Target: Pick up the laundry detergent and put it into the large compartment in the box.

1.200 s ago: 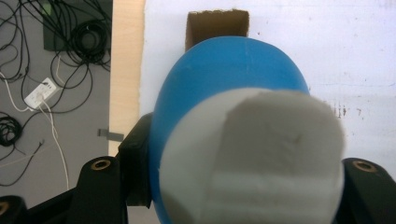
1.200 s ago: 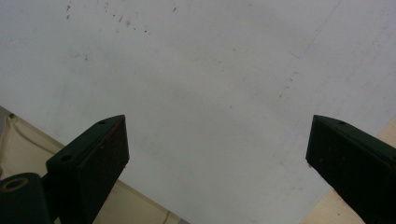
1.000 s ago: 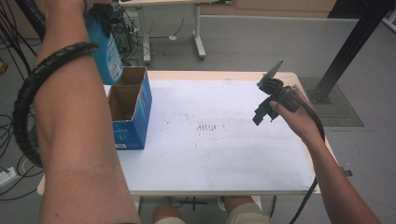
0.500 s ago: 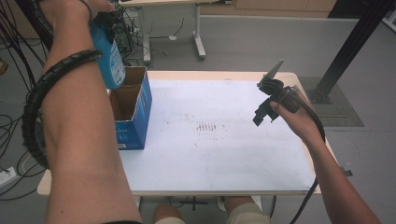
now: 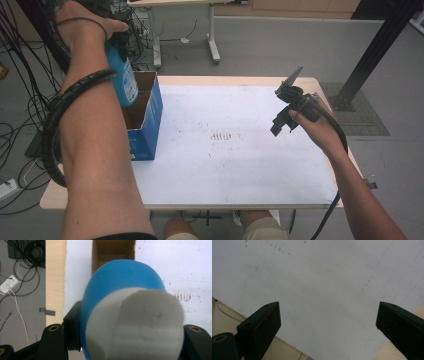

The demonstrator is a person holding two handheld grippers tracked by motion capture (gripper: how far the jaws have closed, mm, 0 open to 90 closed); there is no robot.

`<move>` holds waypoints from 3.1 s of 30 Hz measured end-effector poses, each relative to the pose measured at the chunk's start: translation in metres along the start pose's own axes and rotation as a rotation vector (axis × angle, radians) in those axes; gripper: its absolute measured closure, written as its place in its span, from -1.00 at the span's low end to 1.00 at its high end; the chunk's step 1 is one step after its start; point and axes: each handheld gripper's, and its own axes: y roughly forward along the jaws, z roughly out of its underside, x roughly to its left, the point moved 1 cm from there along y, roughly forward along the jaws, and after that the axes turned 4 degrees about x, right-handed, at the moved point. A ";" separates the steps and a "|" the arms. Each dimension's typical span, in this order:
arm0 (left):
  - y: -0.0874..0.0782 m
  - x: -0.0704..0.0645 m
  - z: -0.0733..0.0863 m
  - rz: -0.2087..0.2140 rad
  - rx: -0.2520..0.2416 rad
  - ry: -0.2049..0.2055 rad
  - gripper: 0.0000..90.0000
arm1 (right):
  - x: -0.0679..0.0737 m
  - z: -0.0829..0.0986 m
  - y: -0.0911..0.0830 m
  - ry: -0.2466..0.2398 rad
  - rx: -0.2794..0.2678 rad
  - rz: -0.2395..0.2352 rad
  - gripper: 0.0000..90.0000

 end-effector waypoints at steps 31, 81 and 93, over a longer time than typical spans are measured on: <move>0.088 0.007 -0.002 0.023 0.061 0.001 -0.17 | 0.008 -0.005 0.007 -0.005 0.018 0.018 -0.86; 0.184 -0.005 0.016 -0.016 0.077 0.043 -0.17 | 0.003 -0.004 0.011 0.013 0.019 0.004 -0.86; 0.185 -0.004 0.015 -0.016 0.077 0.041 -0.18 | 0.003 -0.002 0.010 0.019 0.014 0.006 -0.86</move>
